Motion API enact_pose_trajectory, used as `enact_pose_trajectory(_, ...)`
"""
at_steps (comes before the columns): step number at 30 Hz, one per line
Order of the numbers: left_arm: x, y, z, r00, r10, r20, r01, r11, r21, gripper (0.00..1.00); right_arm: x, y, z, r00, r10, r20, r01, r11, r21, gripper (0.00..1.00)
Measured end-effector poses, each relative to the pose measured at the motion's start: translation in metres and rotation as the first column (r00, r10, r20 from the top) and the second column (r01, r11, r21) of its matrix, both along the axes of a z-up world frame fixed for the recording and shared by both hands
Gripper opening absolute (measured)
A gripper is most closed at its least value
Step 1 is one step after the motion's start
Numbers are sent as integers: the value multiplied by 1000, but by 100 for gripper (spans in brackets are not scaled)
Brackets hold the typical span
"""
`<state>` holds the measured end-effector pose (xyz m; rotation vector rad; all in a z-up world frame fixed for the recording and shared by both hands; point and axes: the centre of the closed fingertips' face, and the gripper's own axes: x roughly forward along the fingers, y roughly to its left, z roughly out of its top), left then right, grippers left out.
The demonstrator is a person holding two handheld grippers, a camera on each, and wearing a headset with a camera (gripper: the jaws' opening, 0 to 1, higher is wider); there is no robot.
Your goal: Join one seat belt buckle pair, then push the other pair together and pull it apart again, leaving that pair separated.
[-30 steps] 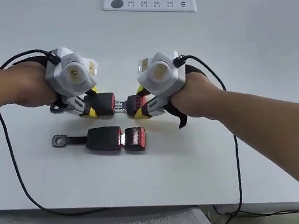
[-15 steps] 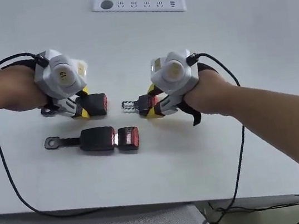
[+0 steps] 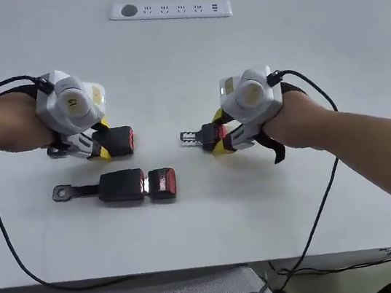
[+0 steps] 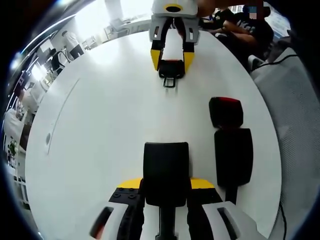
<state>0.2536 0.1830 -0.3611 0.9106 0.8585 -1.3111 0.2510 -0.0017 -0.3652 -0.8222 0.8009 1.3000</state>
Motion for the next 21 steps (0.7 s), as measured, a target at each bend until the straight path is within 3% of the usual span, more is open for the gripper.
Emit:
enact_pose_trajectory(13, 0, 0, 3, 1000, 19, -1, -19, 1000, -7, 33, -1, -44, 0, 1000, -20, -10, 20, 999, -36, 35)
enact_pose_trajectory(15, 0, 0, 3, 1000, 18, -1, -18, 1000, -6, 33, -1, -48, -1, 1000, -21, -18, 21, 999, -37, 35)
enact_pose_trajectory(17, 0, 0, 3, 1000, 13, 2, -13, 1000, -4, 33, -3, -50, -2, 998, -39, -57, 37, 998, -41, 35)
enact_pose_trajectory(21, 0, 0, 3, 1000, -3, 18, 4, 1000, -5, 33, -3, -49, -2, 998, -22, -63, 18, 998, -64, 36)
